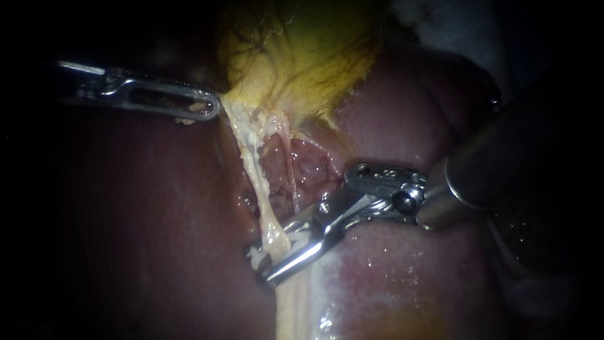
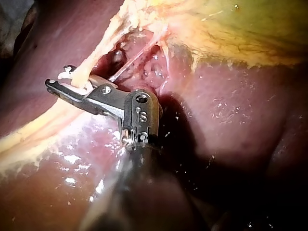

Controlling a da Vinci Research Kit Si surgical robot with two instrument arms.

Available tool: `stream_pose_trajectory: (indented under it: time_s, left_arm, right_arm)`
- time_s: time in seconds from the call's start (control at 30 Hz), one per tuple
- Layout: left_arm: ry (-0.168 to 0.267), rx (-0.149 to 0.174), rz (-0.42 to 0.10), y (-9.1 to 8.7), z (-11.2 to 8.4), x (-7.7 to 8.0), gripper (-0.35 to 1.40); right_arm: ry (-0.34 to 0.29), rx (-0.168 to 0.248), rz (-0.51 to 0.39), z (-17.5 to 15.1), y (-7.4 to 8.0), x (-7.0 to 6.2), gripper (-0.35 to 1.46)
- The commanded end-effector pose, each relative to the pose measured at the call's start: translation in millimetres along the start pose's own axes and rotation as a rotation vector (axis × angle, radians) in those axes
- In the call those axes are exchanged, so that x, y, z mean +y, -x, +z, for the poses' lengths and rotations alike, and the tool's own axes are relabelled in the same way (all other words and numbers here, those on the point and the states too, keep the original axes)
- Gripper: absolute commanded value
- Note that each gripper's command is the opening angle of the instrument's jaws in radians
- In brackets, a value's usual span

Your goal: Clipping first clip left tube

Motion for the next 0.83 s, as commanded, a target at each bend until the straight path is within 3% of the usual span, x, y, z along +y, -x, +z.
stream_pose_trajectory:
  time_s: [0.03, 0.2, 0.83]
  left_arm:
    - [0.000, 0.000, 0.000, 0.0, 0.0, 0.0, -0.35]
    - [0.000, 0.000, 0.000, 0.0, 0.0, 0.0, -0.35]
    - [0.000, 0.000, 0.000, 0.1, 0.0, 0.0, -0.35]
  right_arm:
    - [0.000, 0.000, 0.000, 0.0, 0.0, 0.0, -0.03]
    - [-0.003, -0.002, 0.000, 0.1, 0.0, -0.1, -0.35]
    - [-0.010, -0.007, -0.001, 0.8, 0.0, -0.3, -0.35]
